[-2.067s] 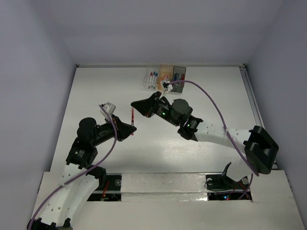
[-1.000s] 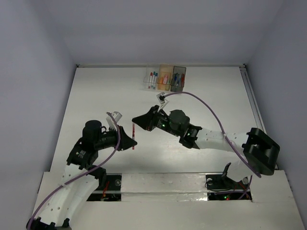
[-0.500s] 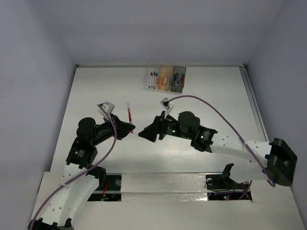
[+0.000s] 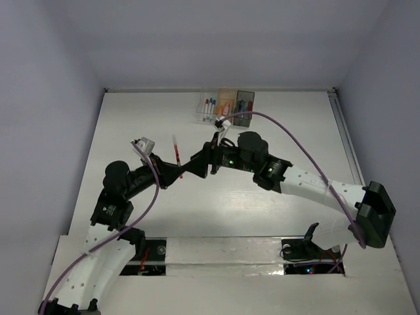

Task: Sort the stationery into containers
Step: Place the pen in the storage box.

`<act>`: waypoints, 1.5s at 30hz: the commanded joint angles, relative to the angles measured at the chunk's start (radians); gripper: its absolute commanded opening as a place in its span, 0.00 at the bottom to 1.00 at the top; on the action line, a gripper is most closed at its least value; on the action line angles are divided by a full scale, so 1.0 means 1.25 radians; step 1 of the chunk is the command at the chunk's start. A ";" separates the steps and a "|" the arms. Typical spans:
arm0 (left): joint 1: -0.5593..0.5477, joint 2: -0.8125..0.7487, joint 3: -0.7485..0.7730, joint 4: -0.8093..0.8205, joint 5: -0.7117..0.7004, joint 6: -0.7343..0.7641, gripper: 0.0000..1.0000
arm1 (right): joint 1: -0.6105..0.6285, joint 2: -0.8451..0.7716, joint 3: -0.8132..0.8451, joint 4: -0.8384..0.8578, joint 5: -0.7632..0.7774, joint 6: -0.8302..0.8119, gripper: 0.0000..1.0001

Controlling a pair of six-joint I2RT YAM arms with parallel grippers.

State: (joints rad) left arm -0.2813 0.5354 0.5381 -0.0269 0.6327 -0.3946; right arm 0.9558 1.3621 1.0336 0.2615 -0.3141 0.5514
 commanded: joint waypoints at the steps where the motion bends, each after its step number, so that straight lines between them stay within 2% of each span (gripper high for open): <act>1: 0.002 0.004 0.021 0.055 0.024 -0.003 0.00 | -0.004 0.047 0.080 0.004 -0.021 -0.045 0.69; 7: 0.002 0.002 0.019 0.060 0.039 -0.006 0.00 | -0.004 0.117 0.136 0.007 -0.028 -0.041 0.61; 16: 0.002 0.000 0.019 0.061 0.044 -0.008 0.00 | -0.004 0.153 0.139 0.093 0.000 -0.006 0.46; 19: 0.002 0.001 0.019 0.062 0.046 -0.008 0.00 | -0.004 0.150 0.130 0.112 0.022 0.004 0.20; 20: 0.002 0.001 0.017 0.062 0.046 -0.008 0.00 | -0.004 0.150 0.129 0.116 0.028 0.004 0.07; 21: 0.002 0.000 0.019 0.062 0.046 -0.007 0.00 | -0.004 0.149 0.128 0.117 0.045 0.007 0.01; 23: 0.002 -0.002 0.019 0.060 0.033 -0.007 0.00 | -0.012 0.138 0.119 0.117 0.068 0.009 0.00; 26: 0.002 -0.010 0.020 0.055 0.019 -0.009 0.16 | -0.042 0.108 0.110 0.096 0.143 0.007 0.00; 27: 0.002 -0.011 0.019 0.055 0.019 -0.009 0.26 | -0.077 0.100 0.106 0.093 0.157 0.007 0.00; 30: 0.002 -0.017 0.019 0.053 0.017 -0.009 0.40 | -0.165 0.071 0.095 0.077 0.158 0.013 0.00; 33: 0.002 -0.028 0.020 0.052 0.012 -0.007 0.50 | -0.231 0.047 0.091 0.052 0.152 0.006 0.00; 38: 0.002 -0.047 0.022 0.045 -0.003 -0.006 0.57 | -0.375 0.032 0.111 -0.021 0.136 -0.041 0.00; 39: 0.002 -0.048 0.024 0.042 -0.005 -0.002 0.65 | -0.397 0.036 0.117 -0.034 0.129 -0.050 0.00; 41: 0.002 -0.050 0.025 0.040 -0.009 -0.002 0.68 | -0.454 0.053 0.143 -0.074 0.120 -0.075 0.00; 43: -0.006 -0.052 0.027 0.036 -0.019 0.000 0.77 | -0.491 0.085 0.173 -0.101 0.105 -0.105 0.00; 45: -0.006 -0.053 0.031 0.029 -0.032 0.003 0.78 | -0.540 0.112 0.190 -0.126 0.099 -0.120 0.00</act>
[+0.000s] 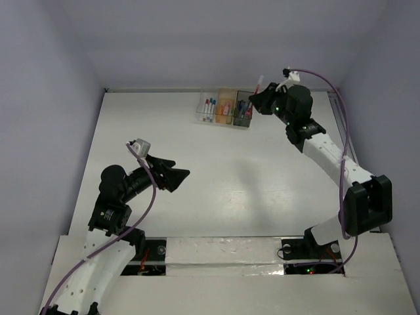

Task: Sort the stationery into containers
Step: Place the pen in the storage box.

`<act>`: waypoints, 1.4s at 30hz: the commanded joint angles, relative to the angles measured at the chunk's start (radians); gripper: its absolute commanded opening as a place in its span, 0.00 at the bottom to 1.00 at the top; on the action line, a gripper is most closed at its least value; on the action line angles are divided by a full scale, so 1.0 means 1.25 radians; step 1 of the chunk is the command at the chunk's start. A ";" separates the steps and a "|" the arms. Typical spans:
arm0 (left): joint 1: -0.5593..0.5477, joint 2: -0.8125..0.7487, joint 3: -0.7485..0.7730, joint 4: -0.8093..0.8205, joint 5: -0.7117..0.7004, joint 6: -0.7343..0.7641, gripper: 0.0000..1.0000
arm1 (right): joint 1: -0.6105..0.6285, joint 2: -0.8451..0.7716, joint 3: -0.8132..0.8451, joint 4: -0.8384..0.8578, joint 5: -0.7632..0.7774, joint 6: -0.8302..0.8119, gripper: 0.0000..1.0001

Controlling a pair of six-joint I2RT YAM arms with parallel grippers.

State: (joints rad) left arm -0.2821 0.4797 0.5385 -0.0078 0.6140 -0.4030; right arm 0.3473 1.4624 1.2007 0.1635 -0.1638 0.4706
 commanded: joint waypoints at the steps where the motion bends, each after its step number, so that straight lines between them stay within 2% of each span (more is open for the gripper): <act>1: -0.005 -0.009 0.029 0.012 -0.021 0.012 0.87 | -0.068 0.063 0.068 -0.063 -0.027 -0.066 0.00; 2: -0.005 -0.009 0.031 0.014 -0.021 0.013 0.99 | -0.081 0.082 0.088 -0.071 -0.031 -0.071 0.00; 5: -0.005 -0.013 0.031 0.012 -0.024 0.014 0.99 | -0.122 0.166 0.147 -0.094 -0.049 -0.086 0.00; 11: -0.005 -0.007 0.029 0.012 -0.021 0.014 0.99 | -0.131 0.331 0.293 -0.128 -0.081 -0.094 0.00; 19: -0.005 0.002 0.029 0.012 -0.021 0.013 0.99 | -0.131 0.525 0.432 -0.114 -0.103 -0.021 0.00; 27: -0.005 0.008 0.029 0.011 -0.022 0.013 0.99 | -0.131 0.633 0.560 -0.159 -0.140 -0.001 0.00; 32: -0.005 0.010 0.029 0.011 -0.024 0.013 0.99 | -0.112 0.652 0.564 -0.170 -0.152 -0.005 0.05; 35: -0.005 0.011 0.031 0.011 -0.025 0.013 0.99 | -0.104 0.656 0.572 -0.184 -0.150 -0.011 0.14; 38: -0.005 0.010 0.029 0.011 -0.026 0.013 0.99 | -0.104 0.652 0.576 -0.188 -0.141 -0.010 0.32; 39: -0.005 0.009 0.029 0.011 -0.027 0.013 0.99 | -0.104 0.651 0.577 -0.192 -0.138 -0.011 0.43; 42: -0.005 0.006 0.029 0.011 -0.027 0.012 0.99 | -0.104 0.645 0.589 -0.222 -0.112 -0.021 0.62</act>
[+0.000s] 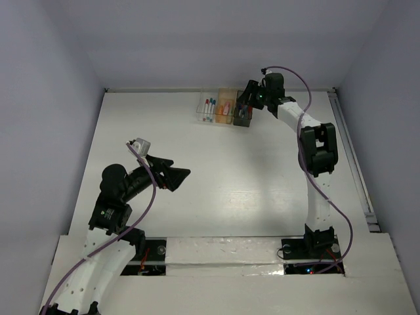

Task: Sort the stationery into containers
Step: Place the pen in the storage box, then reset both arms

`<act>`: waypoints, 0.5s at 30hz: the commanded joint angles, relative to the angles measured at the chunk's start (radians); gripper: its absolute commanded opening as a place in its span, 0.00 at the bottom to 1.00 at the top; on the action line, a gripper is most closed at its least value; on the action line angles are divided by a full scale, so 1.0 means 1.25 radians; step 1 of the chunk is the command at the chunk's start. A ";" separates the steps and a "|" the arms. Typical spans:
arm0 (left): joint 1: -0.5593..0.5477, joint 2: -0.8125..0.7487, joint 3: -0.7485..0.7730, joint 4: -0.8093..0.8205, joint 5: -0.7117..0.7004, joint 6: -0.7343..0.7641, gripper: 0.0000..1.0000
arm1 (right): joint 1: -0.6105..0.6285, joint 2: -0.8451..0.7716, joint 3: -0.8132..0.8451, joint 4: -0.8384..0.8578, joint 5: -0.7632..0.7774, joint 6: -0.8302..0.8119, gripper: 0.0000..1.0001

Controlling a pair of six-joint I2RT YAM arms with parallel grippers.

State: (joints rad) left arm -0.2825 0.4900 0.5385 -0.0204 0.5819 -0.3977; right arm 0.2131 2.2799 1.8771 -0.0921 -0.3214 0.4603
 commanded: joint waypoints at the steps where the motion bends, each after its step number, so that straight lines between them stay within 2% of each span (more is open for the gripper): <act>1: -0.005 -0.002 0.028 0.021 -0.003 0.008 0.99 | 0.004 -0.011 0.050 -0.022 0.025 -0.018 0.67; 3: -0.005 -0.003 0.028 0.021 -0.002 0.008 0.99 | 0.004 -0.024 0.047 -0.034 0.036 -0.022 0.76; 6: -0.005 -0.004 0.029 0.021 -0.003 0.006 0.99 | 0.004 -0.048 0.036 -0.037 0.052 -0.028 0.80; 11: -0.005 -0.002 0.029 0.022 -0.003 0.008 0.99 | 0.004 -0.150 -0.040 0.008 0.053 -0.020 0.82; 12: -0.005 -0.002 0.031 0.022 -0.002 0.008 0.99 | 0.004 -0.177 -0.061 0.018 0.053 -0.018 0.74; 13: -0.005 -0.002 0.031 0.022 -0.002 0.008 0.99 | 0.011 -0.235 -0.105 0.028 0.049 -0.018 0.82; 14: 0.003 -0.002 0.031 0.021 0.000 0.006 0.99 | 0.011 -0.265 -0.127 0.043 0.028 -0.023 1.00; 15: 0.003 -0.002 0.032 0.021 0.001 0.006 0.99 | 0.011 -0.299 -0.149 0.047 0.018 -0.025 1.00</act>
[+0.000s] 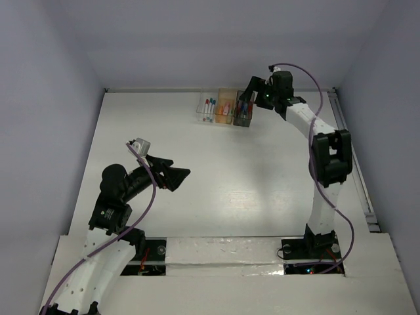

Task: Sort the stationery into containers
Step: Reset both arms

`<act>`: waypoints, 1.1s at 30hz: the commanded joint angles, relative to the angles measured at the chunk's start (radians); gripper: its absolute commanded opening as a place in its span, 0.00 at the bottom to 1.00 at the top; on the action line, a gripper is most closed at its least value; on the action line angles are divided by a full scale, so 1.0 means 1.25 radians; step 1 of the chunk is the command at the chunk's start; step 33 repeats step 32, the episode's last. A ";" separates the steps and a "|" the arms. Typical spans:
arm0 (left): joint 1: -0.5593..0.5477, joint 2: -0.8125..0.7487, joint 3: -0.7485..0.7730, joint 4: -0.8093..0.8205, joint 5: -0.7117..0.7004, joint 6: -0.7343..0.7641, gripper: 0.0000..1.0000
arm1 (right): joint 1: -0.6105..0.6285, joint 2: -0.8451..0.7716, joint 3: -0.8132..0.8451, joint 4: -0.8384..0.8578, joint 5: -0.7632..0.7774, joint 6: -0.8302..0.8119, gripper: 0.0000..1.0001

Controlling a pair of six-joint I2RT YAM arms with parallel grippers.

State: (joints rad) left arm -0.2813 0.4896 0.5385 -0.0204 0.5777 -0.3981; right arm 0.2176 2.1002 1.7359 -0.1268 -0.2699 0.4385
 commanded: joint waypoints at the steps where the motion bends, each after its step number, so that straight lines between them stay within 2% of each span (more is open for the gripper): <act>1: 0.002 -0.001 0.034 0.020 0.004 0.009 0.99 | 0.008 -0.191 -0.062 0.077 -0.031 -0.007 1.00; 4: 0.010 -0.011 0.043 0.018 -0.008 0.013 0.99 | 0.008 -0.374 -0.211 0.142 -0.060 0.007 1.00; 5: 0.010 -0.015 0.045 0.018 -0.012 0.015 0.99 | 0.008 -0.484 -0.299 0.183 -0.069 0.023 1.00; 7: 0.010 -0.026 0.050 0.018 -0.023 0.019 0.99 | 0.008 -0.601 -0.382 0.212 -0.063 0.041 1.00; 8: 0.010 -0.030 0.052 0.018 -0.027 0.013 0.99 | 0.008 -0.719 -0.420 0.229 -0.049 0.058 1.00; 9: 0.010 -0.032 0.054 0.018 -0.034 0.008 0.99 | 0.008 -0.778 -0.482 0.234 -0.042 0.066 1.00; 11: 0.010 -0.032 0.081 0.020 -0.034 -0.004 0.99 | 0.008 -0.887 -0.527 0.212 -0.006 0.079 1.00; 12: 0.010 -0.028 0.096 0.021 -0.031 -0.019 0.99 | 0.008 -0.987 -0.541 0.199 0.007 0.080 1.00; 16: 0.010 -0.033 0.208 0.024 -0.056 -0.033 0.99 | 0.008 -1.195 -0.577 0.108 0.089 0.081 1.00; 21: 0.010 -0.047 0.308 0.011 -0.138 -0.036 0.99 | 0.008 -1.351 -0.582 -0.010 0.168 0.068 1.00; 25: 0.010 -0.058 0.329 -0.025 -0.152 -0.039 0.99 | 0.008 -1.379 -0.618 -0.048 0.202 0.070 1.00; 33: 0.010 -0.063 0.296 -0.071 -0.115 -0.034 0.99 | 0.008 -1.370 -0.623 -0.090 0.177 0.060 1.00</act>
